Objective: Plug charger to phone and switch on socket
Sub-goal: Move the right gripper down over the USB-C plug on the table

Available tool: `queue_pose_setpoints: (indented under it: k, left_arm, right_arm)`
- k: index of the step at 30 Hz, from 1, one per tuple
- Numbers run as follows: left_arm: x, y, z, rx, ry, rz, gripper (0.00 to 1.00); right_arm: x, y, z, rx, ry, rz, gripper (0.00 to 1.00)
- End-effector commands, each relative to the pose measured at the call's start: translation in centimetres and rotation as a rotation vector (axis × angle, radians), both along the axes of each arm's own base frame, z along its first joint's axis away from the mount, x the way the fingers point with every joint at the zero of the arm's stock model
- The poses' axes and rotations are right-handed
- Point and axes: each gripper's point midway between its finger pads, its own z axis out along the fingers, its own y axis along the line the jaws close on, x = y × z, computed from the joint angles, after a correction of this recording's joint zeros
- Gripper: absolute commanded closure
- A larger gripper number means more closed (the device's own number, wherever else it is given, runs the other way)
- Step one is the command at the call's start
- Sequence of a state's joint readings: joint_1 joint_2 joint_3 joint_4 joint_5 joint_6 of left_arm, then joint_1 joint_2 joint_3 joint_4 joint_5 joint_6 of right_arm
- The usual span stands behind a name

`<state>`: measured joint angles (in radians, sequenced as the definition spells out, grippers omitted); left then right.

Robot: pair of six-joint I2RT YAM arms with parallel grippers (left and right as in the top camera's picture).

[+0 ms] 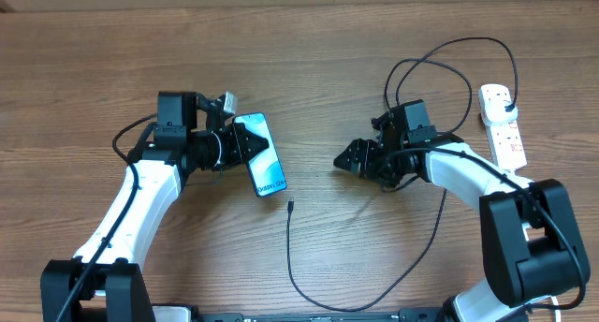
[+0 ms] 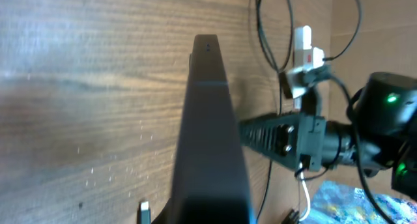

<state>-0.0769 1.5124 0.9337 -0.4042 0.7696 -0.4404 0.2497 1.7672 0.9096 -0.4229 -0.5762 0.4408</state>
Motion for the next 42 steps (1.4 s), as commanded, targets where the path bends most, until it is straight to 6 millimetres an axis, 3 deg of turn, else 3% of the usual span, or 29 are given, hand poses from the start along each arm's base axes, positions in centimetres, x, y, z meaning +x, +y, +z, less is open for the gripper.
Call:
queue_pose_setpoints:
  k: [1,7,11,17,22,34,42]
  left_arm:
    - [0.4,-0.3,1.1,-0.033,-0.053,-0.014,0.96]
    - [1.5,-0.1,1.9,-0.035,-0.118,-0.011,0.96]
    - [2.2,1.2,1.7,-0.028,-0.126,0.022,0.96]
    - [3.0,4.6,0.1,-0.026,-0.078,0.100,0.96]
    - [3.2,6.1,-1.8,-0.051,-0.028,0.120,0.96]
    - [3.5,6.0,-4.7,-0.206,0.052,0.081,0.96]
    - [3.6,6.0,-5.0,-0.205,0.057,0.082,0.96]
  right_arm:
    - [-0.3,1.8,0.8,0.033,0.004,0.049,0.33]
    - [-1.1,3.8,0.9,-0.034,-0.005,0.106,0.37]
    - [-1.4,4.7,1.2,-0.091,-0.007,0.117,0.37]
    - [-1.4,5.9,2.8,-0.150,-0.005,0.127,0.37]
    - [-2.5,7.5,2.7,-0.211,0.002,0.113,0.37]
    - [-7.4,10.5,1.4,-0.396,0.002,0.049,0.41]
    - [-8.0,10.7,1.2,-0.520,-0.115,-0.045,0.46]
